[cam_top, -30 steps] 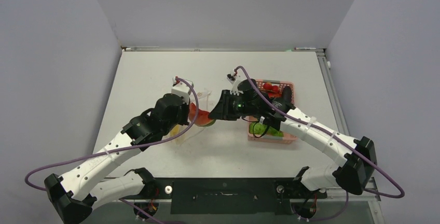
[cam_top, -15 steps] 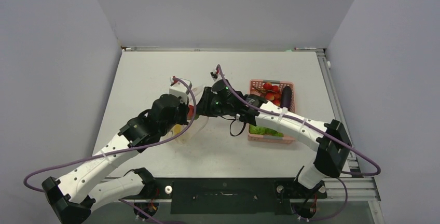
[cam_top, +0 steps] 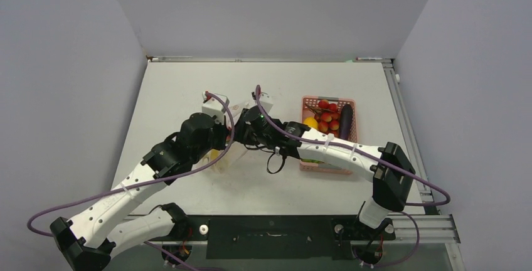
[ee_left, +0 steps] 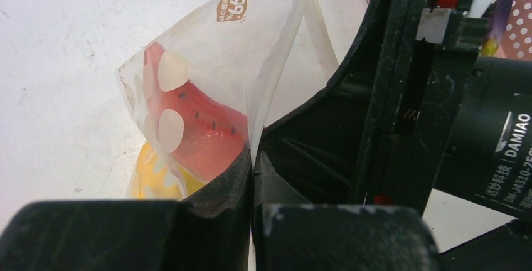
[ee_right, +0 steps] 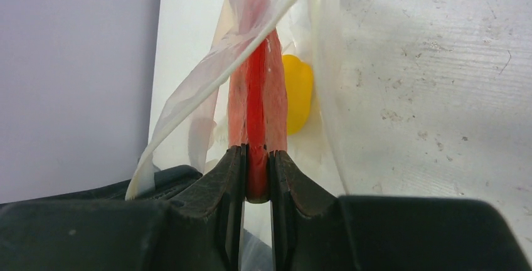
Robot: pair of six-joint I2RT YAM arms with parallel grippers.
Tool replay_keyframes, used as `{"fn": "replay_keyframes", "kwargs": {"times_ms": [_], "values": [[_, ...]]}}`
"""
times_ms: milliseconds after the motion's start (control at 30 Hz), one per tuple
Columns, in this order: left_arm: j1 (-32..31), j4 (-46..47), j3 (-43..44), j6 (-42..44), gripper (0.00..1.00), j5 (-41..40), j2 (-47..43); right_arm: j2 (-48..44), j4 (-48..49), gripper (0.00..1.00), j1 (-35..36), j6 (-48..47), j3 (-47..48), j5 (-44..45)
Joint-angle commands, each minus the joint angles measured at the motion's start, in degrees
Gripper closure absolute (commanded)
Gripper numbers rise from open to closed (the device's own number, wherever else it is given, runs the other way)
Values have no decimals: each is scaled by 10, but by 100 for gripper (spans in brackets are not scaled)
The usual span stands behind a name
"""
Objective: Place the food in the zip-top bag and seal the zipper
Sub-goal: Place the fake fruit in the zipper food storage bag.
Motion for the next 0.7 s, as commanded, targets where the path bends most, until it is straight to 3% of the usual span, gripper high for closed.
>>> {"fn": "replay_keyframes", "kwargs": {"times_ms": [0,133,267,333,667], "values": [[9,35,2,-11,100,18,-13,-20,49,95,4,45,-14,62],[14,36,1,-13,100,24,-14,-21,42,93,5,46,-10,81],[16,37,0,-14,100,29,-14,-21,40,46,5,45,-15,85],[18,37,0,-14,100,29,-13,-23,38,32,5,42,-16,84],[27,39,0,-16,100,36,-7,-51,43,27,4,8,-28,68]]}}
